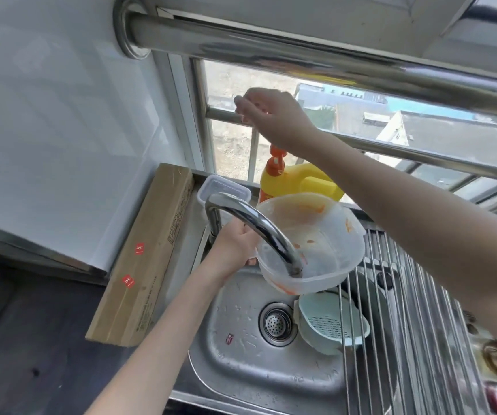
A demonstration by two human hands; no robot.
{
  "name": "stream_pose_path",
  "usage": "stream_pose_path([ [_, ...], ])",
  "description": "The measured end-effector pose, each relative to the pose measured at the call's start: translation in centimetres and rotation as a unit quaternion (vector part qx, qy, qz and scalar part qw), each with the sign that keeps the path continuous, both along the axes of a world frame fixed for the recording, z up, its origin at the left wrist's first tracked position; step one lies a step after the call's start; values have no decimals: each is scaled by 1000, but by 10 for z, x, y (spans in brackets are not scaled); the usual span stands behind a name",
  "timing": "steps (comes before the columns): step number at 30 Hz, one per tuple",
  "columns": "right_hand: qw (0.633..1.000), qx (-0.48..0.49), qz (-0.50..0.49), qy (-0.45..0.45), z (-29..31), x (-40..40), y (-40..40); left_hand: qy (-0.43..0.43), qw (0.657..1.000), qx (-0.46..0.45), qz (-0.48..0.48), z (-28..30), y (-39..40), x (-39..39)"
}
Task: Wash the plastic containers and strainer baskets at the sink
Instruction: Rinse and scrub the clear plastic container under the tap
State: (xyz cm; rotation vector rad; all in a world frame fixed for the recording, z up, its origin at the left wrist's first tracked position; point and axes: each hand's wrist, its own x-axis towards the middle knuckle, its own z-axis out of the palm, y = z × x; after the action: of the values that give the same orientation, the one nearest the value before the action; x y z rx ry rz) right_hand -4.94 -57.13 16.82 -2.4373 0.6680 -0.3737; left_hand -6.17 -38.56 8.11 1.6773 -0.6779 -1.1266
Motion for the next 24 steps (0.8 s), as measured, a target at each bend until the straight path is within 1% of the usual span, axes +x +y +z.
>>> stream_pose_path([
  [2,994,57,2,-96,8,-25,12,2,999,40,-21,-6,9,-3],
  [4,980,142,4,-141,8,-57,26,10,997,69,-31,-14,22,-10],
  [6,961,249,-20,-120,-5,-91,38,-3,996,80,-33,-25,39,-17],
  [7,952,290,-41,-92,-16,-105,42,-17,996,81,-26,-30,47,-21],
  [8,948,307,-58,-60,-29,-117,45,-36,996,83,-19,-34,56,-23],
  [10,953,300,-49,16,-58,-132,52,-68,993,96,-12,-43,69,-25],
  [12,953,294,-9,71,-84,-137,58,-86,991,98,-10,-50,78,-27],
  [15,939,329,56,79,-113,-129,67,-83,992,98,-3,-56,87,-29],
  [18,935,321,106,103,-136,-111,74,-84,993,88,12,-59,91,-29],
  [21,925,343,56,151,-144,-92,75,-104,990,88,19,-61,92,-31],
  [23,927,328,75,165,-147,-88,71,-115,989,88,14,-63,92,-32],
  [24,935,300,100,160,-148,-90,69,-118,989,88,12,-65,92,-33],
])
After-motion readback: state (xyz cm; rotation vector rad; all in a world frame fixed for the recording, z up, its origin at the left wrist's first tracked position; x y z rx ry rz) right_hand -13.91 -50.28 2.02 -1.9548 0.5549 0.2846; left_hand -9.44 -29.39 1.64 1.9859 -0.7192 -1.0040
